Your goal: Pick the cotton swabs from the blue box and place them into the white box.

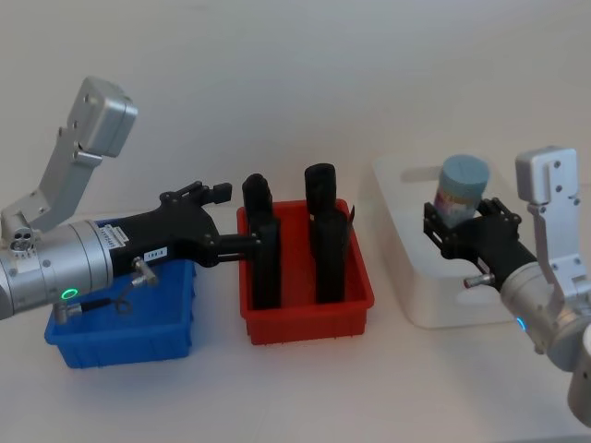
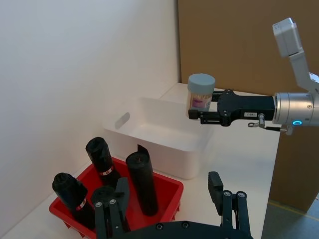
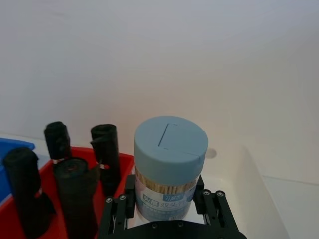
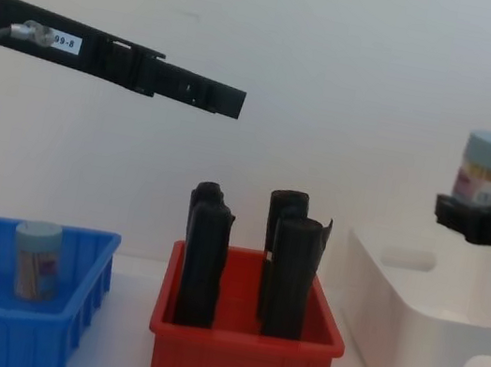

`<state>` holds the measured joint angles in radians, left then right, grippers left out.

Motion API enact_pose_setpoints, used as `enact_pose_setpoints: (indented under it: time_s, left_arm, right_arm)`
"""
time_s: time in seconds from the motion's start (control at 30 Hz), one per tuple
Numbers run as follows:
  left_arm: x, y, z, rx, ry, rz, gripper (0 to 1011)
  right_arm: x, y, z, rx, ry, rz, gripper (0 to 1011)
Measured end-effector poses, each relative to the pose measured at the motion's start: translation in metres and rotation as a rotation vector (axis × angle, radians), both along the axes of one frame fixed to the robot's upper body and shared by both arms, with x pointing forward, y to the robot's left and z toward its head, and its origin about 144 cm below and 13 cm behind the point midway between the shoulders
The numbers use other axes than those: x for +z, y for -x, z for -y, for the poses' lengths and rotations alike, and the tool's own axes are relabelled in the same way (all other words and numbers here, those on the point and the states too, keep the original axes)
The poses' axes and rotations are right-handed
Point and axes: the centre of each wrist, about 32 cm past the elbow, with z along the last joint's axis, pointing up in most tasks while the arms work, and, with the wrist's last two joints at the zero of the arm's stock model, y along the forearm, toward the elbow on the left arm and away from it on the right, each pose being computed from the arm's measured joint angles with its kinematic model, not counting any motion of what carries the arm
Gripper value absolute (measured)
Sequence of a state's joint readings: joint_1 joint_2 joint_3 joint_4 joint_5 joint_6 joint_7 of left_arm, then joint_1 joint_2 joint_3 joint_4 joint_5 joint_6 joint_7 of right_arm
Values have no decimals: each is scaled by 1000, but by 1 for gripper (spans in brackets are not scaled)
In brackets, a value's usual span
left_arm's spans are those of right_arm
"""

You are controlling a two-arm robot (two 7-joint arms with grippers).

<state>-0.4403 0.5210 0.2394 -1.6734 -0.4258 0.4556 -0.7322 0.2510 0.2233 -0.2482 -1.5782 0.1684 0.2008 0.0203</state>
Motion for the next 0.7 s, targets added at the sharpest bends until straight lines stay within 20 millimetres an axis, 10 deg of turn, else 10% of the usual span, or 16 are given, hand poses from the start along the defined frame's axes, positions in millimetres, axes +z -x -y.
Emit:
enact_pose_setpoints:
  time_s: [0.7]
  left_arm:
    - [0, 0, 0, 0, 0, 0, 1004]
  right_arm:
    - [-33, -58, 20, -49, 17, -110, 652]
